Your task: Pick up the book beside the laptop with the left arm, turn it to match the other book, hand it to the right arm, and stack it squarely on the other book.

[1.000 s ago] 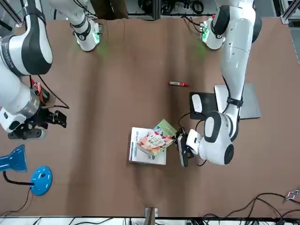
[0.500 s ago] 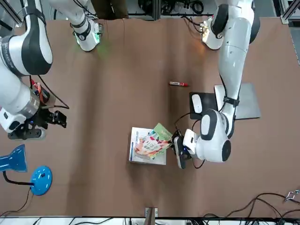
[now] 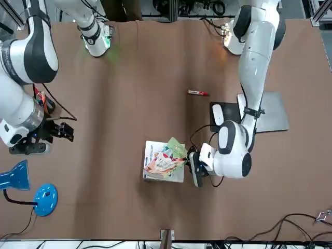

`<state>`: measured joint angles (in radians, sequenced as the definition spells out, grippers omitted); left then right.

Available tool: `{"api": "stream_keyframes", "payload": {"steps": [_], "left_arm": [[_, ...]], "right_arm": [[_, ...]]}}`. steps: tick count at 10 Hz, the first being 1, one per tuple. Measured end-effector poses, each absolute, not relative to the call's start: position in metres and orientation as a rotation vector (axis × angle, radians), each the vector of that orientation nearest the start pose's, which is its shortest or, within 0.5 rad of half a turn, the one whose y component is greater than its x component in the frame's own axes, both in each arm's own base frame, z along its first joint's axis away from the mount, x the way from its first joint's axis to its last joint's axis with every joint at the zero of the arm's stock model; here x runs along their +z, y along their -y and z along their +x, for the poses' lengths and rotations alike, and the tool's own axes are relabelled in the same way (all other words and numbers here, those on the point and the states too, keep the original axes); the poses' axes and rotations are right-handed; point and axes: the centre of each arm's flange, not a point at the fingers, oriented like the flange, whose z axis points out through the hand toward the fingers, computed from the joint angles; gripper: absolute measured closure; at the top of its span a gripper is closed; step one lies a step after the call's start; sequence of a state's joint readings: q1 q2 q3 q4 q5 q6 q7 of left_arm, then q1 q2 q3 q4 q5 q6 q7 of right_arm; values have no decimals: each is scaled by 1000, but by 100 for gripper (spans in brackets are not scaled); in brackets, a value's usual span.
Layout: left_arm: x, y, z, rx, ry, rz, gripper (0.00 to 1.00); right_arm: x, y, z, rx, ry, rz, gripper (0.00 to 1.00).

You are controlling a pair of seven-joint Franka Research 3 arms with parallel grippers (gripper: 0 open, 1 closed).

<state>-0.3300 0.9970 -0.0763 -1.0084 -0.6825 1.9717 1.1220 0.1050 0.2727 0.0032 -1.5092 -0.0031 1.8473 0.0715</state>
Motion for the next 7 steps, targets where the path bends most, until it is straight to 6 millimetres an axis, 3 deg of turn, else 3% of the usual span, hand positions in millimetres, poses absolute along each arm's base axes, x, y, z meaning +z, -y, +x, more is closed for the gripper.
{"api": "stream_keyframes", "payload": {"steps": [4,7], "left_arm": [[251,318,716,282,1470,2010,84],[251,325,714,322,1584,1945,84]], "right_arm": [[514,-70,648,-102,58,-3136,0],[514,-70,648,-103,57,-3136,0]]}}
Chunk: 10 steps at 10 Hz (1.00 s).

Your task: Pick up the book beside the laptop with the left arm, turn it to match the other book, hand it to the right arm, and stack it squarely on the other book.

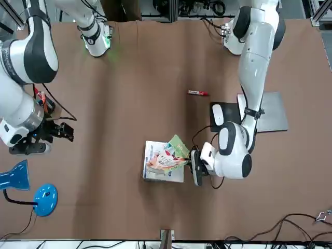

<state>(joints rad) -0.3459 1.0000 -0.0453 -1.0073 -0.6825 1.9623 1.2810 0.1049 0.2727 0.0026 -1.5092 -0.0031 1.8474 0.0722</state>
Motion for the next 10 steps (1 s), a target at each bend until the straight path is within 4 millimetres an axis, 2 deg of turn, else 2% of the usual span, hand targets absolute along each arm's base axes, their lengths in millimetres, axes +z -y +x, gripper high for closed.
{"api": "stream_keyframes", "payload": {"steps": [4,7,8,9,10], "left_arm": [[252,336,710,337,1621,1926,84],[253,337,710,341,1623,1925,78],[253,338,709,343,1624,1924,74],[254,340,709,347,1624,1922,62],[255,341,709,353,1625,1924,44]], "right_arm": [[514,-66,649,-103,47,-3137,0],[514,-65,649,-103,45,-3137,0],[514,-65,649,-103,44,-3137,0],[514,-65,649,-103,44,-3137,0],[514,-65,649,-104,44,-3137,0]]}}
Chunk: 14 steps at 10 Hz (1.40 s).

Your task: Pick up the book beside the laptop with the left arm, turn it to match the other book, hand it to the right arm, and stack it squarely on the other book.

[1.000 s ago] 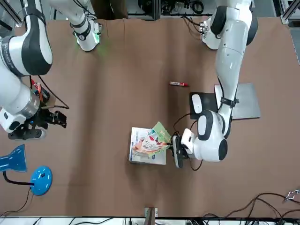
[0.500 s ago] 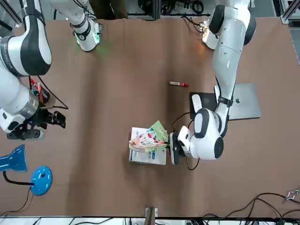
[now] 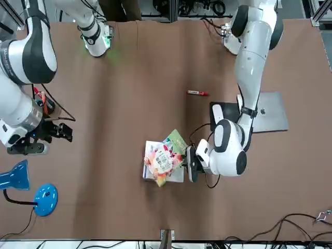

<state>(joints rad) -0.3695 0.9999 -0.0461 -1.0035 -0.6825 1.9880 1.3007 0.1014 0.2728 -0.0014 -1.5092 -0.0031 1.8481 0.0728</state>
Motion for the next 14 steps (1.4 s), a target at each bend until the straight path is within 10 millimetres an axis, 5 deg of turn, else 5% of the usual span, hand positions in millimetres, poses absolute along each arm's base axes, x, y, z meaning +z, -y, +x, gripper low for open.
{"api": "stream_keyframes", "payload": {"steps": [3,6,8,10,11,14], "left_arm": [[257,345,710,373,1630,1928,1],[280,343,715,373,1549,1991,1],[332,322,717,244,1401,2192,0],[383,286,719,136,1197,2404,0],[402,264,720,85,1073,2495,0],[464,213,704,-100,711,2777,0]], "right_arm": [[514,-65,649,-104,44,-3137,0],[510,-76,650,-99,-15,-3123,1],[501,-125,651,-135,-175,-3085,6],[479,-200,647,-146,-271,-3031,34],[463,-236,644,-156,-306,-2999,40],[414,-320,642,-272,-367,-2907,92]]}}
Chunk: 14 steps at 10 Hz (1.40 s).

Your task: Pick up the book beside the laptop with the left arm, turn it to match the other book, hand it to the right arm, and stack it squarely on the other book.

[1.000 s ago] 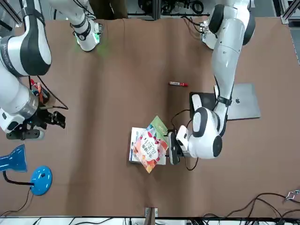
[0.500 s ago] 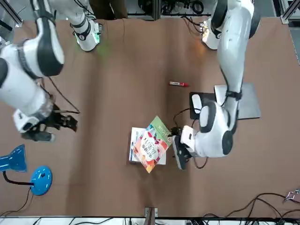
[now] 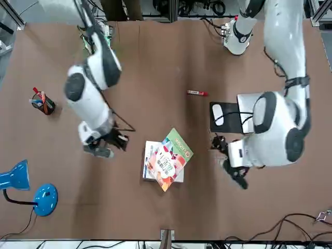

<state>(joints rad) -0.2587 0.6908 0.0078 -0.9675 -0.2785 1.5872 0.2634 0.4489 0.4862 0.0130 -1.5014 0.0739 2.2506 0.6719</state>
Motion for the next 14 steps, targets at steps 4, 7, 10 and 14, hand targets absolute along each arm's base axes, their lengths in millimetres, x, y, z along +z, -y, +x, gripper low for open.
{"api": "stream_keyframes", "payload": {"steps": [4,7,10,14], "left_arm": [[545,185,670,133,-515,-3202,0],[578,145,651,118,-270,-3192,0],[616,85,625,49,-128,-3175,1],[624,40,565,23,-27,-3185,1]], "right_arm": [[350,-381,661,-392,-435,-2789,99],[292,-408,671,-508,-450,-2686,99],[248,-428,673,-517,-424,-2676,99],[230,-446,669,-512,-396,-2677,98]]}}
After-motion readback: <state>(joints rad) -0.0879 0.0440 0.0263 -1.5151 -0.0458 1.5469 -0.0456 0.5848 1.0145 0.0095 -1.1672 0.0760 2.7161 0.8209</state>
